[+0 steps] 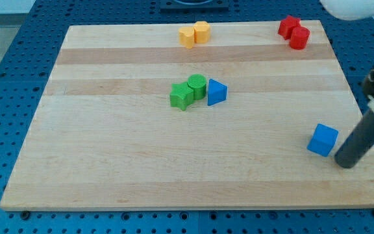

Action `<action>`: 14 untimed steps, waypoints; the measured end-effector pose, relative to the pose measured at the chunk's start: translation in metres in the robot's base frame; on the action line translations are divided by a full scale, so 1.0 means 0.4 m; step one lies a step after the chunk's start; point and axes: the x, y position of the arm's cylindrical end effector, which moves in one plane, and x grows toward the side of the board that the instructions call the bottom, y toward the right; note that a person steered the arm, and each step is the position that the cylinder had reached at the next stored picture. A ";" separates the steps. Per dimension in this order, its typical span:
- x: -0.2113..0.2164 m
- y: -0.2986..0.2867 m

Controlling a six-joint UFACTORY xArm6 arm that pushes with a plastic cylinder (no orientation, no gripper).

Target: Push the blue cube into the blue triangle

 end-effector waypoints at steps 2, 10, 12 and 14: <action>-0.067 -0.100; -0.177 -0.113; -0.235 -0.141; -0.238 -0.251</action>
